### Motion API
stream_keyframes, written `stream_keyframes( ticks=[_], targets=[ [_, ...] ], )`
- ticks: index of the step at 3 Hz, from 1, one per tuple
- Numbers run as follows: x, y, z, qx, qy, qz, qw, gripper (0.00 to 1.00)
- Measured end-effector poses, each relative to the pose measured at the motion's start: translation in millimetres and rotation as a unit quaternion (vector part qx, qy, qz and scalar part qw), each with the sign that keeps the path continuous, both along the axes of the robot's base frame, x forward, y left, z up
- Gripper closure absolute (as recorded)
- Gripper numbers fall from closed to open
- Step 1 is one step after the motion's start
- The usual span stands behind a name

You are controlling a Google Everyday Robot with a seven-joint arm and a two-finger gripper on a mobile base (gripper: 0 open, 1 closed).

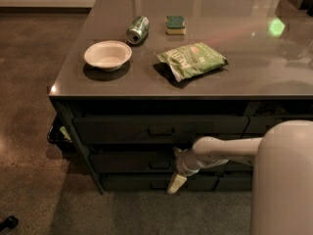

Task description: Open middle drawer

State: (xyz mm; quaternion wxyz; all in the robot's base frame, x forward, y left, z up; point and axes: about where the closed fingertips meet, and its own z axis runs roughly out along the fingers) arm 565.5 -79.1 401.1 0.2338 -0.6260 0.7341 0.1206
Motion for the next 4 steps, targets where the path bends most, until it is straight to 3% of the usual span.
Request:
stream_keyframes(
  ticks=[1,2,4],
  targets=[
    [-38,-14,14,0.018,0.035,0.017,0.9991,0.0],
    [-85,-27,26,0.043,0.076,0.039,0.9954,0.0],
    [-90,-27,24,0.044,0.083,0.039,0.9948,0.0]
  ],
)
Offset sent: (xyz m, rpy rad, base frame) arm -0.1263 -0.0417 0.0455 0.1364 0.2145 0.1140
